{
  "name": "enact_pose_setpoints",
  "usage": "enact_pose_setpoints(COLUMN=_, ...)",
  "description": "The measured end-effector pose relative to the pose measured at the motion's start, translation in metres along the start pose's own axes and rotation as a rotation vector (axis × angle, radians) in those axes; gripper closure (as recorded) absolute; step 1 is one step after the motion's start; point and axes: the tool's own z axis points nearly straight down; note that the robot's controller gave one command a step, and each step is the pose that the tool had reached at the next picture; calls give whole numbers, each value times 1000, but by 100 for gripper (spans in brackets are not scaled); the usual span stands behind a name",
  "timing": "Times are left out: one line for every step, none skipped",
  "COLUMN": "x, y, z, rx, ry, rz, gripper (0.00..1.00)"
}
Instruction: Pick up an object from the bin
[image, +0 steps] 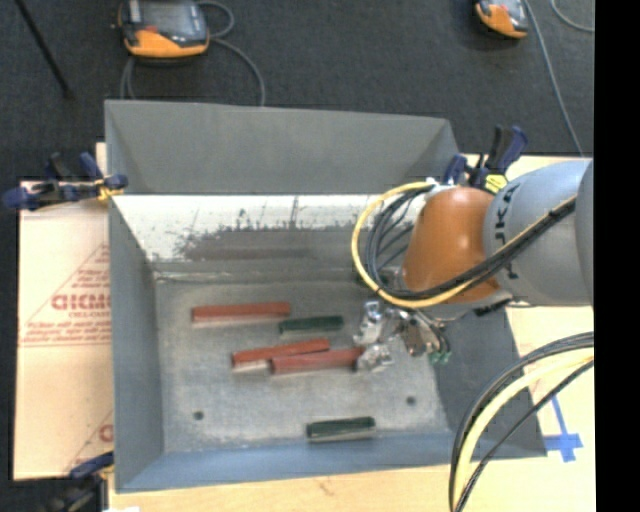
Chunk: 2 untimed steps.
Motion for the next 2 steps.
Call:
enact_pose_setpoints(x=0, y=0, z=0, rx=0, ry=0, rz=-1, gripper=100)
enact_pose_setpoints(x=5, y=2, z=-161, rx=-1, ry=-5, rz=-1, gripper=100)
